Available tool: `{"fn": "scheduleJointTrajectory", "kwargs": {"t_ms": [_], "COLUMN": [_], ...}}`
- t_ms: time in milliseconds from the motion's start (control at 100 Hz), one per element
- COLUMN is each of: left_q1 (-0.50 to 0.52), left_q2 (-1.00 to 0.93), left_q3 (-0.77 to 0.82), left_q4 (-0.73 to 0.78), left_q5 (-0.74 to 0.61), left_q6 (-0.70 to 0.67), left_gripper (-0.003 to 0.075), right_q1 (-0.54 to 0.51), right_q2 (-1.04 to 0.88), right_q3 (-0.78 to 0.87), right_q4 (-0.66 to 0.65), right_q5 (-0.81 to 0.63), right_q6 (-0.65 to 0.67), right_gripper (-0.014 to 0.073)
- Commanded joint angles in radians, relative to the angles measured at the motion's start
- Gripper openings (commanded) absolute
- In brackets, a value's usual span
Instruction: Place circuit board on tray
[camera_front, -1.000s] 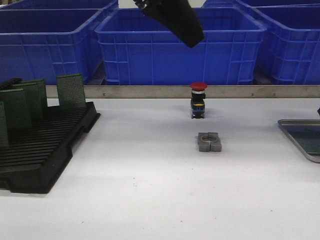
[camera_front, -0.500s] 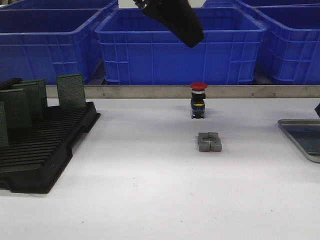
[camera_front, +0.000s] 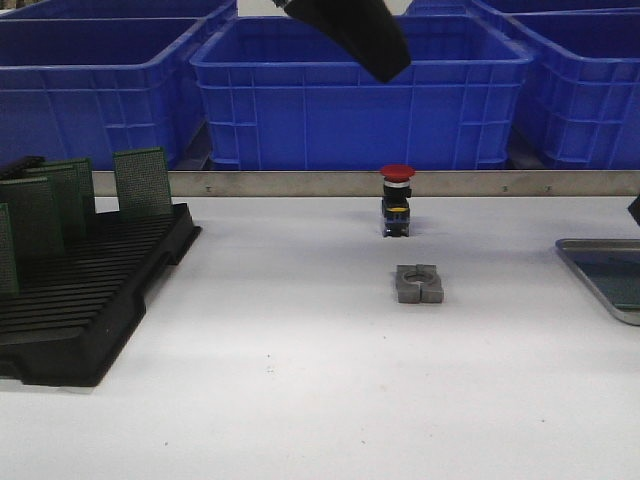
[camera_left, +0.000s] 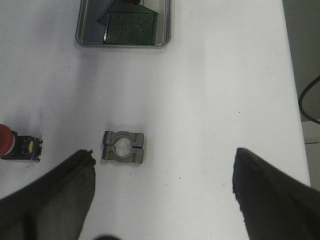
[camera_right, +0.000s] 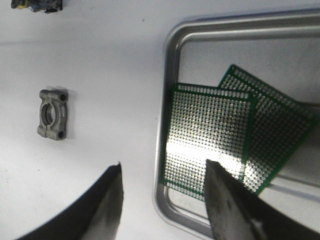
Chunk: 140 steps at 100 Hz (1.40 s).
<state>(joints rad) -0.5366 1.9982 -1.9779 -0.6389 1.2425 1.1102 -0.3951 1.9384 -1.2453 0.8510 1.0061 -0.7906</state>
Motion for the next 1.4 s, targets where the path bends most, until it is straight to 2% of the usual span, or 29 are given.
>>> {"fn": "scheduleJointTrajectory", "kwargs": {"t_ms": [0, 200, 380, 550, 680, 990, 1140, 1290, 1390], "left_q1": [0.010, 0.043, 0.113, 0.192, 0.239, 0.267, 0.267, 0.267, 0.267], "left_q2": [-0.091, -0.144, -0.202, -0.308, -0.432, -0.823, -0.973, -1.123, -1.219], "left_q3": [-0.028, -0.028, -0.024, 0.070, 0.252, 0.771, 0.986, 1.175, 1.270], "left_q4": [-0.054, -0.040, -0.017, -0.017, -0.017, -0.028, -0.032, -0.059, -0.081], "left_q5": [-0.041, -0.118, -0.168, -0.272, -0.414, -0.893, -1.011, -1.156, -1.185], "left_q6": [-0.047, -0.140, -0.222, -0.267, -0.281, -0.349, -0.421, -0.424, -0.424], "left_gripper": [0.0535, 0.0535, 0.0535, 0.0533, 0.0533, 0.0533, 0.0533, 0.0533, 0.0533], "right_q1": [-0.008, 0.023, 0.083, 0.132, 0.151, 0.151, 0.151, 0.151, 0.151], "right_q2": [-0.094, -0.215, -0.336, -0.450, -0.551, -0.862, -1.025, -1.188, -1.296], "right_q3": [-0.030, -0.030, -0.028, -0.021, 0.041, 0.285, 0.385, 0.484, 0.544], "right_q4": [0.036, 0.031, 0.024, 0.002, 0.001, 0.003, 0.003, 0.003, 0.003], "right_q5": [0.000, -0.063, -0.098, -0.138, -0.223, -0.496, -0.550, -0.599, -0.616], "right_q6": [-0.005, -0.007, -0.025, -0.025, -0.043, -0.103, -0.113, -0.134, -0.139], "right_gripper": [0.0403, 0.0403, 0.0403, 0.0403, 0.0403, 0.0403, 0.0403, 0.0403, 0.0403]}}
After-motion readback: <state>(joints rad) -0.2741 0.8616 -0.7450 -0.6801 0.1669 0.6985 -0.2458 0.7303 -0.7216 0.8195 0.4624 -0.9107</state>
